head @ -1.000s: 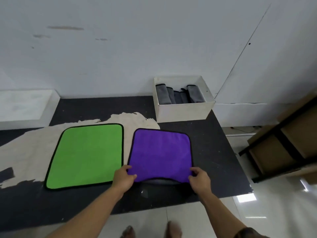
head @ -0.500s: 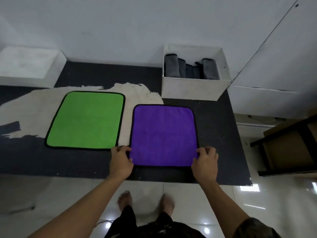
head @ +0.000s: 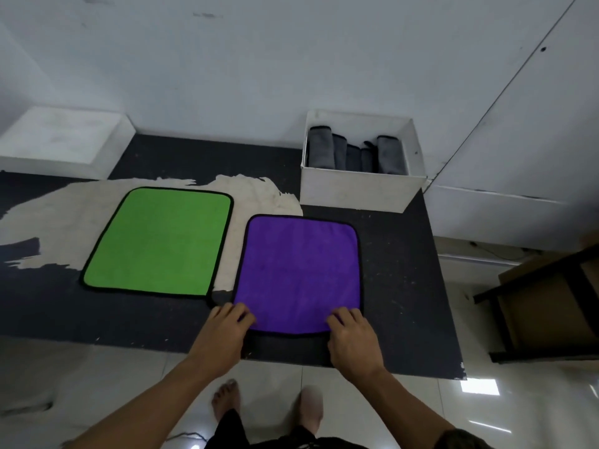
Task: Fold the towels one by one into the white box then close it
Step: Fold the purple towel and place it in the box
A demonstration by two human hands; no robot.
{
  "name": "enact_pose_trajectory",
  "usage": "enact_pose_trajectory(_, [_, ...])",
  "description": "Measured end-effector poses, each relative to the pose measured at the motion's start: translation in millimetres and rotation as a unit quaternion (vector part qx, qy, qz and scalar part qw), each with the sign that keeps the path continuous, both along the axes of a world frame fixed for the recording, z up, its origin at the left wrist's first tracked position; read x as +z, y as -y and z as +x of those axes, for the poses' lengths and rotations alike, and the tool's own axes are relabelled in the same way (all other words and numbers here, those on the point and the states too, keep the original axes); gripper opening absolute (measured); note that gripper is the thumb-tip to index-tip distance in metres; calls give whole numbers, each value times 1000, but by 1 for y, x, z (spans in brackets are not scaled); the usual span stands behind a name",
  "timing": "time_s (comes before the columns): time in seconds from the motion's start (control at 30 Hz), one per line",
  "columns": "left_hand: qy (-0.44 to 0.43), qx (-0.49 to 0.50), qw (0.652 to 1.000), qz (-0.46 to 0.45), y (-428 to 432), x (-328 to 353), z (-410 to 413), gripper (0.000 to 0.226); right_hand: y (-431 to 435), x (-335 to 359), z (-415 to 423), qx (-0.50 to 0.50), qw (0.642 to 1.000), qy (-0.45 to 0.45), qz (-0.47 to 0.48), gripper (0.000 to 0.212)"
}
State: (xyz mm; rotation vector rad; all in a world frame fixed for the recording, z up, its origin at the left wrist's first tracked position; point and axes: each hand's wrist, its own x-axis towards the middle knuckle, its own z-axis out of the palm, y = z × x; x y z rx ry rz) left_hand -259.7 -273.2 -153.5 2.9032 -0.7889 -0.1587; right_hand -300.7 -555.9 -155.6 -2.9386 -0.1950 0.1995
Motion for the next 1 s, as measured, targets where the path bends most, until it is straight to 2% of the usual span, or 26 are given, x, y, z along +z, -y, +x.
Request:
enact_pose_trajectory(0.13, [-12,59,998,29,7,2,2,54,-4,0,6,-1,1000,-19,-16,45])
enact_pose_trajectory(0.27, [-16,84,995,58,7,1,2,57,-4,0,8,-11,999,-13,-27,42])
enact_pose_trajectory(0.4, [-27,102,990,90,8,2,5,59,3,-2,8,-29,999,5,28,30])
enact_pose_trajectory(0.53, [-43,138,985,93,8,1,6,49,11,-7,3,-44,995,37,85,19])
enact_pose_trajectory(0.77, [-36,121,988,85,-8,2,6,53,17,1,3,-82,995,27,49,22])
enact_pose_trajectory(0.83, [-35,139,988,63,-10,5,10,39,21,7,13,-119,991,10,53,20])
enact_pose_trajectory(0.9, [-34,179,983,1,-11,10,19,21,28,13,24,-163,984,0,74,15])
enact_pose_trajectory(1.0, [-24,242,965,-94,-7,24,40,12,39,27,42,-225,956,8,187,13])
